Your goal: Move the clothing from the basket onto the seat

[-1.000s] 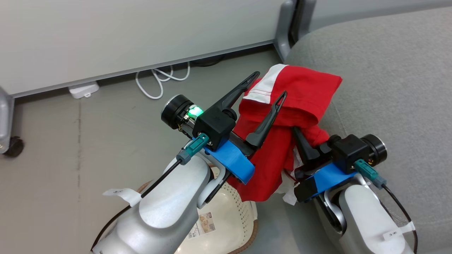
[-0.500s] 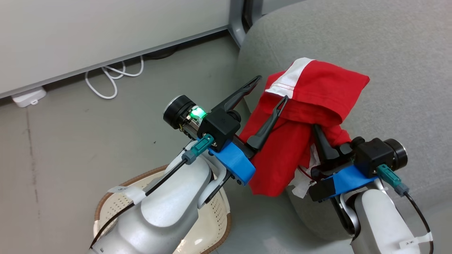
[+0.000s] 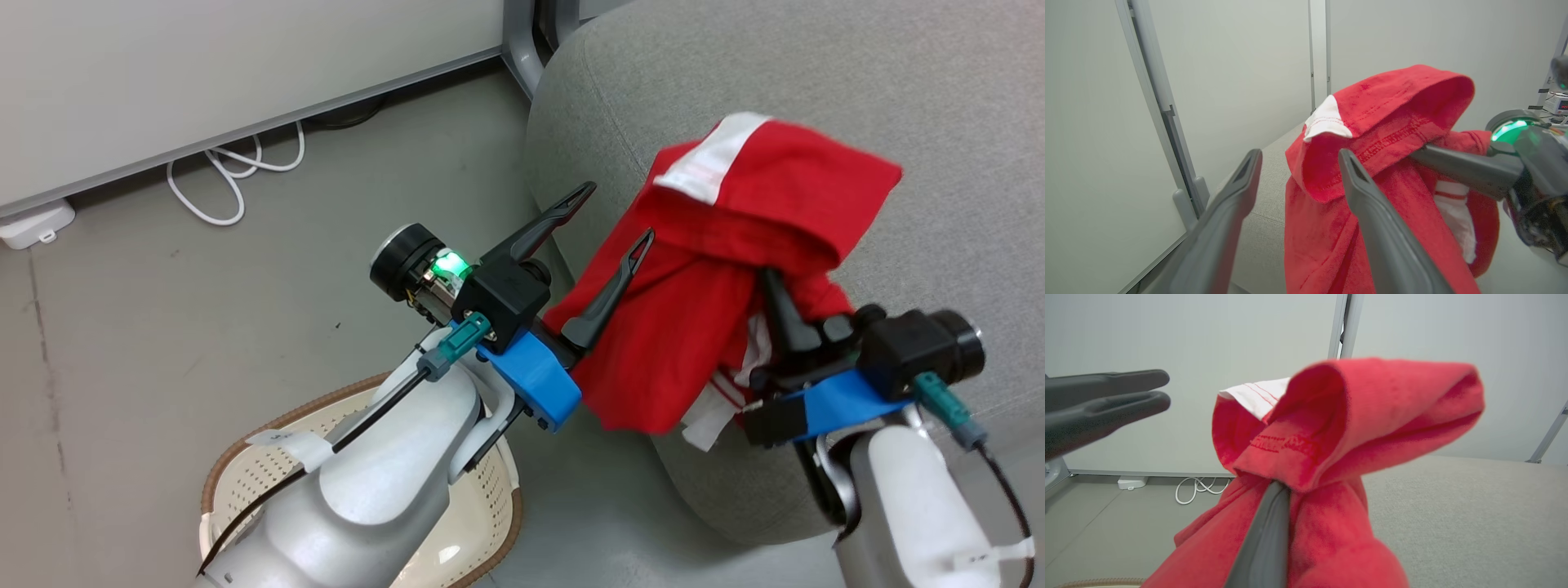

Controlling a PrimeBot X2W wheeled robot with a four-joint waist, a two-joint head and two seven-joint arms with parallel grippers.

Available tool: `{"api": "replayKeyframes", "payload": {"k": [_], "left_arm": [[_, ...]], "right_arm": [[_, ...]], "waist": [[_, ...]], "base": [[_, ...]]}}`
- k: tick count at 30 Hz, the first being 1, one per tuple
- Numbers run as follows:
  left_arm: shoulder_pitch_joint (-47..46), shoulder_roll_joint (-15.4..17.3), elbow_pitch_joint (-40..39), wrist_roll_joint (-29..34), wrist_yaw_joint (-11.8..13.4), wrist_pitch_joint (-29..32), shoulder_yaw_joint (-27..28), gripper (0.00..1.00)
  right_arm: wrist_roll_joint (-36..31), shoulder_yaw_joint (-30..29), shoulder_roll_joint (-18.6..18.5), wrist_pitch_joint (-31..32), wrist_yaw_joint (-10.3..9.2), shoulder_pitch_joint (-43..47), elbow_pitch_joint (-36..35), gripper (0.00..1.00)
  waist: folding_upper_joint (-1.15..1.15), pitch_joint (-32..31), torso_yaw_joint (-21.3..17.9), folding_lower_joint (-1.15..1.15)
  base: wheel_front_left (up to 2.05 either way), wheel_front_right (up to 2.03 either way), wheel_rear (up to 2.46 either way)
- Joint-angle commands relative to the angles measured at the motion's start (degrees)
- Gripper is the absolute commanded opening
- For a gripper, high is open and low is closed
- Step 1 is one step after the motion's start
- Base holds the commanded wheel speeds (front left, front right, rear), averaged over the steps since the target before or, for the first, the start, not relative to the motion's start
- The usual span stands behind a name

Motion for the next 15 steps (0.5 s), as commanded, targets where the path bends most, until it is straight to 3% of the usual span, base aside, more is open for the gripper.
{"api": "replayKeyframes", "payload": {"k": [1,6,15], "left_arm": [[-0.47,0.49,-0.35,-0.03,0.34,-0.14,-0.04,1.00],[-1.24,0.94,-1.02,0.28,0.82,0.21,-0.06,1.00],[-3.54,1.89,-2.45,0.85,1.34,1.01,-0.04,1.00]], "right_arm": [[-0.57,-0.72,-0.48,-0.26,0.03,-2.34,-1.24,0.00],[-0.93,-2.85,-2.59,-0.25,0.02,-7.75,-3.25,0.00],[-0.20,-8.03,-9.58,-0.25,0.02,-19.90,-5.92,0.00]], "waist": [[0.00,0.41,0.26,0.00],[0.00,2.42,1.02,0.00],[0.00,8.46,2.79,0.00]], "base": [[0.00,0.00,0.00],[0.00,0.00,0.00],[0.00,0.00,0.00]]}}
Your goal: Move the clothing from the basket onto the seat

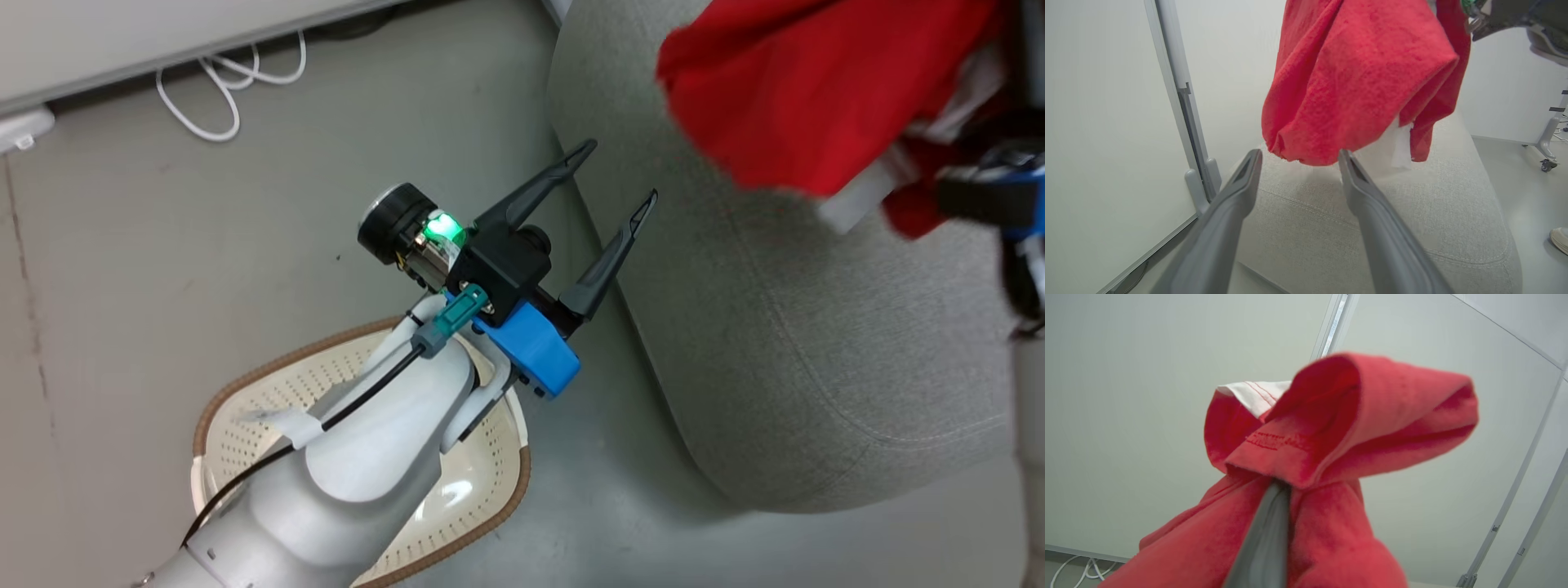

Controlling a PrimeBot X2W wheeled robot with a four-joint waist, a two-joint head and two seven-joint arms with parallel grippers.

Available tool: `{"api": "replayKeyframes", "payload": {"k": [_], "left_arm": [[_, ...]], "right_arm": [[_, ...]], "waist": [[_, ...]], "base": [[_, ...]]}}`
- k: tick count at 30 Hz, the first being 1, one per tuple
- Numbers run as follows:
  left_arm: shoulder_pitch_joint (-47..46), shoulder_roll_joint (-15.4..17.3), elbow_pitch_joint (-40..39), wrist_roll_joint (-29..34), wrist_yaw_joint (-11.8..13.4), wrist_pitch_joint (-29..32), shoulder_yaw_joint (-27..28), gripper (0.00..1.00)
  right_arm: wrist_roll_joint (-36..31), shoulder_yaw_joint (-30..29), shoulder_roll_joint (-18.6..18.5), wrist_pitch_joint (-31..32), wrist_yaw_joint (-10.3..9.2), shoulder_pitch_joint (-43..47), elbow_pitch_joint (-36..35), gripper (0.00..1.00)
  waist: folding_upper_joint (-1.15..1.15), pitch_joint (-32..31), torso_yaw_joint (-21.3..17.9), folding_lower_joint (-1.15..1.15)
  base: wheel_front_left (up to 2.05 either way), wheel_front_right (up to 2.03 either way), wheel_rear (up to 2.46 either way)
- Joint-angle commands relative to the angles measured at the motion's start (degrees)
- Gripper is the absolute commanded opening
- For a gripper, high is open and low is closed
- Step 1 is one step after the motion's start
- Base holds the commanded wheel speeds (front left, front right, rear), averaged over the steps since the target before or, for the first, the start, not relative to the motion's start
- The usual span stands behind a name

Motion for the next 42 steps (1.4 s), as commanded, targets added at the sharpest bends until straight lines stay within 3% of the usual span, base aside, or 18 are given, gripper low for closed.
{"api": "replayKeyframes", "payload": {"k": [1,12,16,28,37,38,39,40,42], "left_arm": [[-1.10,0.59,-0.31,0.44,0.42,0.07,0.02,1.00],[-6.60,0.30,-2.19,2.63,0.72,0.99,-0.83,1.00],[-8.30,-0.20,-1.96,3.45,0.47,0.76,-1.72,1.00],[-10.33,-1.20,-0.88,4.08,0.67,-0.26,-2.64,1.00],[-9.85,-1.04,-0.09,3.72,0.99,-0.83,-2.77,1.00],[-9.61,-1.08,0.06,3.61,1.02,-0.91,-2.81,1.00],[-9.41,-1.10,0.22,3.59,1.01,-0.99,-2.85,1.00],[-9.25,-1.14,0.35,3.53,0.99,-1.07,-2.91,1.00],[-8.80,-1.16,0.51,3.28,1.07,-1.11,-2.84,1.00]], "right_arm": [[0.38,-0.86,-1.01,-0.24,0.01,-2.16,-0.58,0.00],[1.35,-8.65,-13.68,-0.22,0.01,-17.35,3.12,0.00],[1.49,-9.36,-16.03,-0.23,0.01,-20.39,7.51,0.00],[3.26,-7.66,-13.52,-0.23,0.01,-16.14,25.87,0.00],[6.08,-6.98,-12.35,-0.23,0.01,-11.63,33.12,0.00],[6.30,-7.10,-12.23,-0.22,0.01,-11.18,33.43,0.20],[6.62,-7.24,-11.99,-0.22,0.01,-10.74,33.59,0.51],[6.71,-7.25,-11.87,-0.22,0.01,-10.29,33.56,1.00],[6.68,-7.34,-11.54,-0.22,0.01,-8.90,33.19,1.00]], "waist": [[0.00,2.52,0.91,-0.01],[0.00,13.99,3.83,-0.01],[0.00,16.57,4.92,-0.01],[0.00,18.50,7.18,-0.01],[0.00,18.03,7.28,-0.01],[0.00,17.76,7.20,-0.01],[0.00,17.42,7.13,-0.01],[0.00,17.01,7.05,-0.01],[0.00,15.91,6.87,-0.01]], "base": [[0.00,0.00,0.00],[0.00,0.00,0.00],[0.00,0.00,0.00],[0.00,0.00,0.00],[0.00,0.00,0.00],[0.00,0.00,0.00],[0.00,0.00,0.00],[0.00,0.00,0.00],[0.00,0.00,0.00]]}}
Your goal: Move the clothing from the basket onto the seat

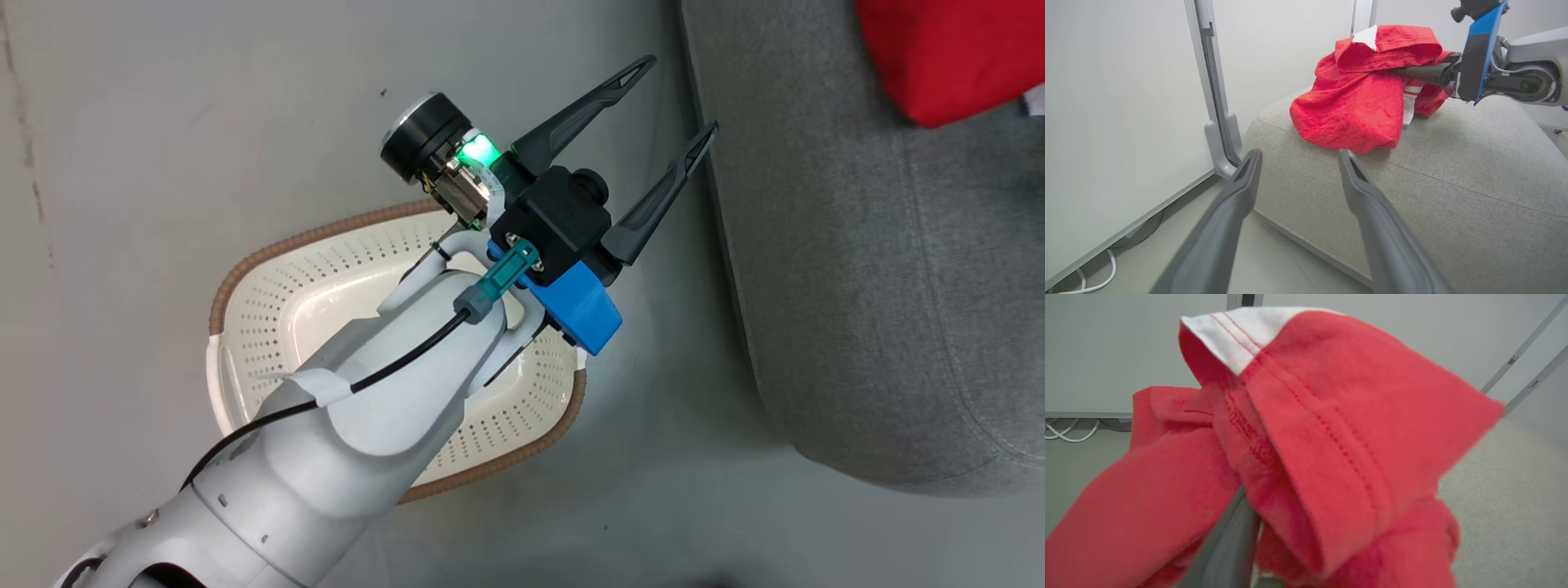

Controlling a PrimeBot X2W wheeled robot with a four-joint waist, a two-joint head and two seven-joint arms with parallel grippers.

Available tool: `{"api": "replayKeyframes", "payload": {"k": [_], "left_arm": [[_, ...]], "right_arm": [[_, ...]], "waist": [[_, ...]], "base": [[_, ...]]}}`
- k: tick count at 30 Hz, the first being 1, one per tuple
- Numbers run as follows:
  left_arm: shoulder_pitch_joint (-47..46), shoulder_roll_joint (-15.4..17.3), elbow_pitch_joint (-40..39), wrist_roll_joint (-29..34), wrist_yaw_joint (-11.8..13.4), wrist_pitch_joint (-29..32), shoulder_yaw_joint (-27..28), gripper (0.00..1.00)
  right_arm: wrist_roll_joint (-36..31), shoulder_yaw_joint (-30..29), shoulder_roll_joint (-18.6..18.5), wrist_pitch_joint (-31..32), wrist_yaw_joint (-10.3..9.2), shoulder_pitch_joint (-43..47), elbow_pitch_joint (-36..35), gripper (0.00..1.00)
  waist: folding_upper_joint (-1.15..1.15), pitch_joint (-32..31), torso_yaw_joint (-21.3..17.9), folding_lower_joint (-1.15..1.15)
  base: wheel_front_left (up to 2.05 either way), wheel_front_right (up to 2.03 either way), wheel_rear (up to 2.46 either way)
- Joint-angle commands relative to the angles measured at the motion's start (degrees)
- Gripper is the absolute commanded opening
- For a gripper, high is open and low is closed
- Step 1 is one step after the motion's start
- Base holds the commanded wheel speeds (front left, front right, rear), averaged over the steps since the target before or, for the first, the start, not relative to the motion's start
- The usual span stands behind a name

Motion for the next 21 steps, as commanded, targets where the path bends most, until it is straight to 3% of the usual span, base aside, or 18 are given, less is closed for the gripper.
{"api": "replayKeyframes", "payload": {"k": [1,12,21], "left_arm": [[0.62,0.03,0.17,-0.31,0.17,-0.30,0.23,1.00],[7.47,0.78,-0.09,-2.13,0.89,-0.68,2.37,1.00],[17.40,2.88,-4.86,-2.00,3.23,-0.69,8.94,1.00]], "right_arm": [[0.21,-0.18,0.45,-0.20,0.01,1.80,-0.24,1.00],[-1.58,-2.68,3.23,-0.20,0.01,15.94,-5.37,1.00],[-3.59,-2.72,7.57,-0.20,0.01,26.86,-19.53,1.00]], "waist": [[0.00,-1.37,-0.31,0.00],[0.00,-12.49,-0.76,0.00],[0.00,-21.30,0.23,0.00]], "base": [[0.00,0.00,0.00],[0.00,0.00,0.00],[0.00,0.00,0.00]]}}
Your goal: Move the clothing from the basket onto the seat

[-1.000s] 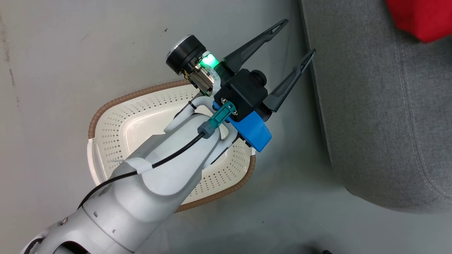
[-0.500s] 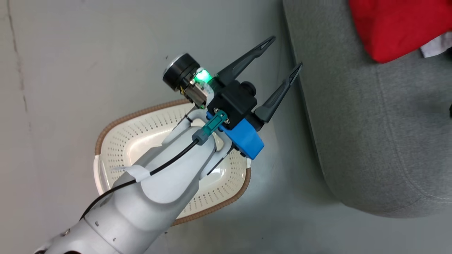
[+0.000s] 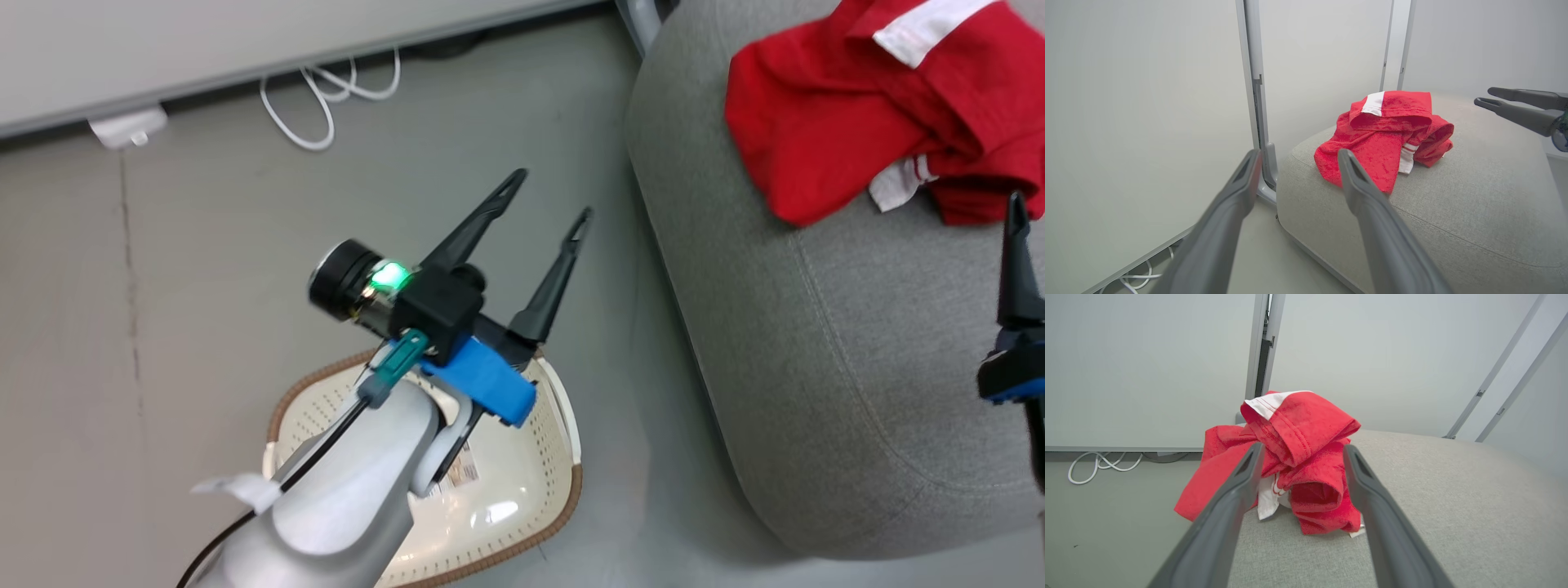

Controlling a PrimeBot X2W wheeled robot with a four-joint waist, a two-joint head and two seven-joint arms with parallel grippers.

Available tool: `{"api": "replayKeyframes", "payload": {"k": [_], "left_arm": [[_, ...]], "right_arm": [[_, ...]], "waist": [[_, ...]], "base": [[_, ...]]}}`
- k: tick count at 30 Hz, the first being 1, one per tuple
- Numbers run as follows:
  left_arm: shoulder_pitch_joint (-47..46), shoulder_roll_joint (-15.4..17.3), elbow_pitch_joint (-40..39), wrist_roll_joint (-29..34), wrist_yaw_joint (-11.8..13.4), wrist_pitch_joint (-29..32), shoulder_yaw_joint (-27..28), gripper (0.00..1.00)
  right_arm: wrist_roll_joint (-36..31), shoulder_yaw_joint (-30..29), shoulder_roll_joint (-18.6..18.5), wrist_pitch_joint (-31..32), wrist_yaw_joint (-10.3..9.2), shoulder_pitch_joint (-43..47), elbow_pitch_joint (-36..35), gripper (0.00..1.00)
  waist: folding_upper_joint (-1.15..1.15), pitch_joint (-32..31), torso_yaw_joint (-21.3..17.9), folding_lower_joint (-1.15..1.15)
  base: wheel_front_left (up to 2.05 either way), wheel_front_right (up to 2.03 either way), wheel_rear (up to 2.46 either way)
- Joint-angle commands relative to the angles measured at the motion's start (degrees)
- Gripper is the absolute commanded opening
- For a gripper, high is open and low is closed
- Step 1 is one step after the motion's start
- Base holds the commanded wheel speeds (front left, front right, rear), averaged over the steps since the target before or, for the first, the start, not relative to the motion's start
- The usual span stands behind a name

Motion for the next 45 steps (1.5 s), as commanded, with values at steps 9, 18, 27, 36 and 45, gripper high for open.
{"api": "replayKeyframes", "payload": {"k": [9,18,27,36,45], "left_arm": [[11.32,1.43,-7.30,3.11,2.05,-0.27,10.56,1.00],[18.15,0.52,-10.36,5.46,1.69,-0.27,20.33,1.00],[24.28,-1.11,-10.37,8.30,-0.62,-0.28,29.34,1.00],[29.73,-2.75,-9.46,11.29,-1.85,-0.28,35.49,1.00],[33.12,-4.23,-9.01,13.03,-2.91,-0.28,38.67,1.00]], "right_arm": [[0.07,3.80,4.57,-0.20,0.01,7.60,-11.89,1.00],[0.32,4.60,7.28,-0.21,0.01,12.48,-16.37,1.00],[-0.25,4.05,9.98,-0.20,0.01,16.82,-17.81,1.00],[-0.67,4.78,12.20,-0.20,0.01,19.30,-16.82,1.00],[-0.34,5.32,13.40,-0.20,0.02,22.10,-15.64,1.00]], "waist": [[0.00,-8.12,3.68,0.01],[0.00,-10.92,8.09,0.01],[0.00,-13.06,11.62,0.01],[0.00,-15.57,13.22,0.01],[0.00,-17.98,14.60,0.01]], "base": [[0.00,0.00,0.00],[0.00,0.00,0.00],[0.00,0.00,0.00],[0.00,0.00,0.00],[0.00,0.00,0.00]]}}
